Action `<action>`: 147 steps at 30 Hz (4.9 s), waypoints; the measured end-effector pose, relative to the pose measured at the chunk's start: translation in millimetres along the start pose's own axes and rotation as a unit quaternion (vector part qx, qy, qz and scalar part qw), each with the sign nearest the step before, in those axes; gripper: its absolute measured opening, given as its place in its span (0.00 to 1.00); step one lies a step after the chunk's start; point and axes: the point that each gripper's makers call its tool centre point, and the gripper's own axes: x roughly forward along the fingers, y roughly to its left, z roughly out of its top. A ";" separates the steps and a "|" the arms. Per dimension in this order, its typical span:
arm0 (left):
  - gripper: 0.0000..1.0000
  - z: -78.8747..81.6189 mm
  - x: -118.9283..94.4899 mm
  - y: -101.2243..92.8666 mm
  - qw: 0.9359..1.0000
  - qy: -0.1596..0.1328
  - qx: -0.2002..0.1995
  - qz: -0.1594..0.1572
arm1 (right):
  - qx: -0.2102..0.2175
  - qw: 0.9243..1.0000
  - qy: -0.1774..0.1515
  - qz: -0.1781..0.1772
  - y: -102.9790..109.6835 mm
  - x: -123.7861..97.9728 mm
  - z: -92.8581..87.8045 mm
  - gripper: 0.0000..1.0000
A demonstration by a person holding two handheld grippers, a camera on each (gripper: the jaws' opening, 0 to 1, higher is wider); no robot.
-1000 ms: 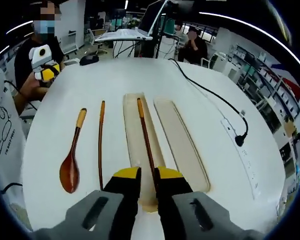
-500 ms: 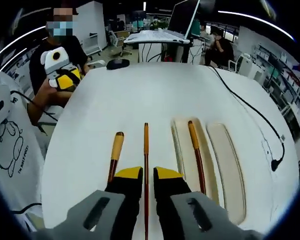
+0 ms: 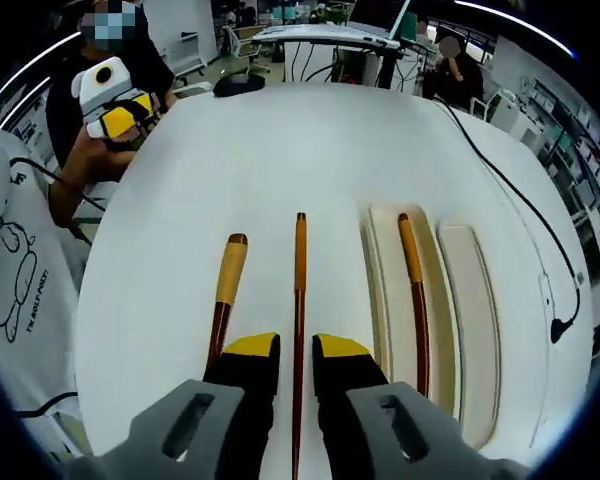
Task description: Arrange the utensils inside the cutlery case until each visible utensil rests in its matching compartment.
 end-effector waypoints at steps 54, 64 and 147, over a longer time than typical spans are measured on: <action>0.07 -4.6 -3.4 4.1 1.000 0.003 -0.011 0.005 | 0.017 0.999 0.008 -0.028 -20.3 -29.9 3.5 0.01; 0.07 -6.8 -2.2 2.9 1.000 0.006 -0.012 0.004 | 0.008 0.999 -0.008 -0.052 -35.6 -42.5 13.5 0.01; 0.07 -21.2 -0.9 7.2 0.999 0.033 -0.017 0.012 | -0.017 0.996 -0.041 -0.082 -71.9 -28.3 15.0 0.09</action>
